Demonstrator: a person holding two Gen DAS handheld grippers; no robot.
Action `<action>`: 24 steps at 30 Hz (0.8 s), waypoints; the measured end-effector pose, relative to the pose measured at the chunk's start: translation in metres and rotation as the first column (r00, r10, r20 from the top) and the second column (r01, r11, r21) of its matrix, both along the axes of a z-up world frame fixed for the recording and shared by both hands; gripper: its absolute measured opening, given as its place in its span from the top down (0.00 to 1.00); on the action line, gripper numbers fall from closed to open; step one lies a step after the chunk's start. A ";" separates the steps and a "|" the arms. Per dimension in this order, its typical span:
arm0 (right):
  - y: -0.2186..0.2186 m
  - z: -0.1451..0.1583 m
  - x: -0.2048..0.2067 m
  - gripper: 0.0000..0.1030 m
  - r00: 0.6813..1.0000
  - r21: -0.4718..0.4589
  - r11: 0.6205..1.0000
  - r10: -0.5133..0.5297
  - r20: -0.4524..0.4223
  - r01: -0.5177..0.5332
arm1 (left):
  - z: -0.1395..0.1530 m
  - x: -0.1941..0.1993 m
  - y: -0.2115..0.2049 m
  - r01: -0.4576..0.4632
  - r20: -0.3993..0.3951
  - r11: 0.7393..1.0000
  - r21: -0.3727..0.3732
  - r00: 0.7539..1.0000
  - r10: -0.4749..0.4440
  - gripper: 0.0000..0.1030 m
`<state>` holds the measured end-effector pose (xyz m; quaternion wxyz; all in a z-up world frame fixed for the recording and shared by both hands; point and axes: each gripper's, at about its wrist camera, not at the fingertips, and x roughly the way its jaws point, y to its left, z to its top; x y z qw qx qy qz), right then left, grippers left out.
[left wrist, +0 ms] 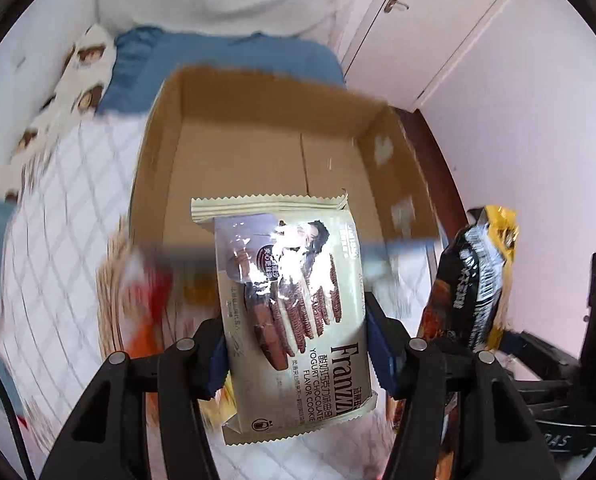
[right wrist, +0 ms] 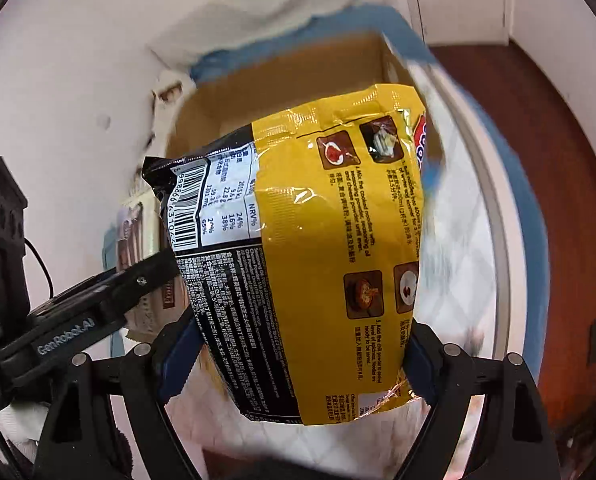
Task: Organize snacks
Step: 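Carry both packs into the cardboard box and open both tools to release them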
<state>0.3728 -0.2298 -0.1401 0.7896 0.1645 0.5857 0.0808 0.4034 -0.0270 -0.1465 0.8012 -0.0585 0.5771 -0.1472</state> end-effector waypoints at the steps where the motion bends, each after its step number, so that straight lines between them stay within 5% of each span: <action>1: -0.001 0.003 0.019 0.15 1.000 -0.003 1.000 -0.001 0.011 0.001 | -0.002 0.016 -0.002 0.002 -0.001 1.000 0.011 1.000 -0.002 0.46; 7: -0.003 -0.019 0.108 0.15 0.999 -0.029 0.999 0.015 -0.043 -0.016 | -0.047 0.116 -0.001 -0.048 -0.116 0.998 0.028 0.992 0.050 0.46; 12: -0.001 -0.082 0.176 0.15 0.990 -0.080 0.996 0.022 -0.142 -0.033 | -0.096 0.178 -0.006 -0.045 -0.208 0.996 0.079 0.976 0.060 0.46; 24: 0.007 -0.147 0.208 0.15 0.963 -0.083 0.995 0.040 -0.266 -0.064 | -0.157 0.231 -0.024 -0.006 -0.301 0.994 0.109 0.953 0.039 0.46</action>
